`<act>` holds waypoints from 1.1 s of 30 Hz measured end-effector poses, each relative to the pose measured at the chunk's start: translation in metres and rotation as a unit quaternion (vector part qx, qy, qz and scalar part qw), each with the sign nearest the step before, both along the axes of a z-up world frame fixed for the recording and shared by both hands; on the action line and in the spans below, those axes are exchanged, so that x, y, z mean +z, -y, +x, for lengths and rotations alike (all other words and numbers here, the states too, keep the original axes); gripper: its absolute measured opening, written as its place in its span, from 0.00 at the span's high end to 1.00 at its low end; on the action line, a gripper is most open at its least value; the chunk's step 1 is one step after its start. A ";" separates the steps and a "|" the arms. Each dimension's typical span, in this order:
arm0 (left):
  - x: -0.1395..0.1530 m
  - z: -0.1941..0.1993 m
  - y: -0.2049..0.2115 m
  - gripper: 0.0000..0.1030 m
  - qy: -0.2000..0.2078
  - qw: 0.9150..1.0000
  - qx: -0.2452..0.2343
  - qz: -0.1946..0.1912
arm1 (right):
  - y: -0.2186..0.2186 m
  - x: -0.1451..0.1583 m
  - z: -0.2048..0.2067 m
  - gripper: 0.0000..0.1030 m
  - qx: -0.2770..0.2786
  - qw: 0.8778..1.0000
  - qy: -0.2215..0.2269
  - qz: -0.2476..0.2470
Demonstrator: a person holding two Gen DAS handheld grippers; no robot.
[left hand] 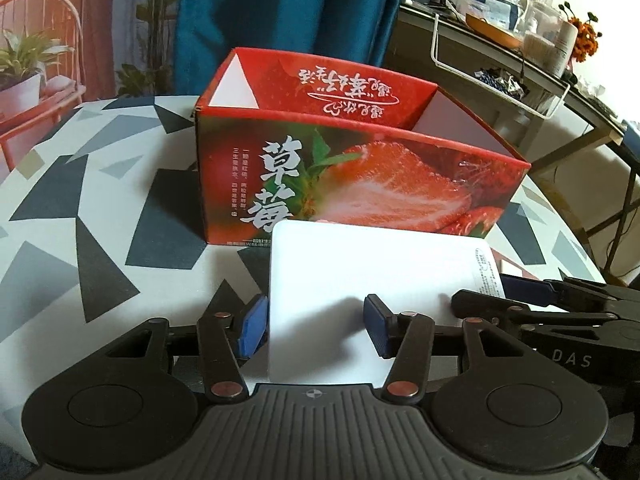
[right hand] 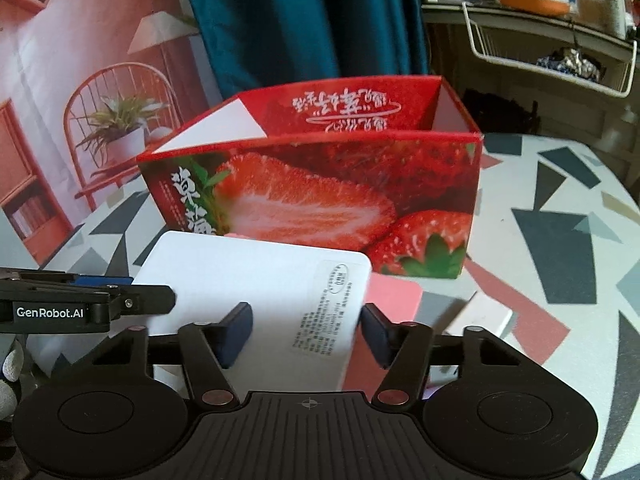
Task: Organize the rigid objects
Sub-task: 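Lift the white case with the right tool over the red box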
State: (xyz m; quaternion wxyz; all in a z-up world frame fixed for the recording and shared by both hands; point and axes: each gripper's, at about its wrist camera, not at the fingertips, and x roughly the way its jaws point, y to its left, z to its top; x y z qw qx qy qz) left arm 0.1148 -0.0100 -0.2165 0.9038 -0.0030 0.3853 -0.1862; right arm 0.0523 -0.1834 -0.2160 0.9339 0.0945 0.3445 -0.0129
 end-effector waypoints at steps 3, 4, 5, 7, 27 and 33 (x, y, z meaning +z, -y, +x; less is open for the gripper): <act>0.007 -0.004 -0.001 0.46 0.016 1.000 0.005 -0.003 | -0.002 0.008 -0.004 0.52 0.002 1.000 0.018 -0.012; 0.012 -0.006 -0.002 0.46 0.026 1.000 0.007 -0.004 | -0.004 0.012 -0.006 0.52 0.003 1.000 0.026 -0.016; 0.016 -0.007 -0.002 0.46 0.036 0.999 0.008 -0.005 | -0.005 0.016 -0.007 0.52 0.004 0.999 0.034 -0.018; 0.025 -0.010 -0.003 0.46 0.057 0.998 0.010 -0.008 | -0.006 0.025 -0.010 0.52 0.006 0.998 0.054 -0.025; 0.116 0.055 0.033 0.44 0.190 0.980 0.007 -0.055 | 0.023 0.126 0.057 0.51 0.021 0.977 0.182 -0.110; 0.100 0.112 0.052 0.44 0.139 0.989 0.007 -0.054 | 0.053 0.107 0.113 0.51 0.001 0.986 0.141 -0.086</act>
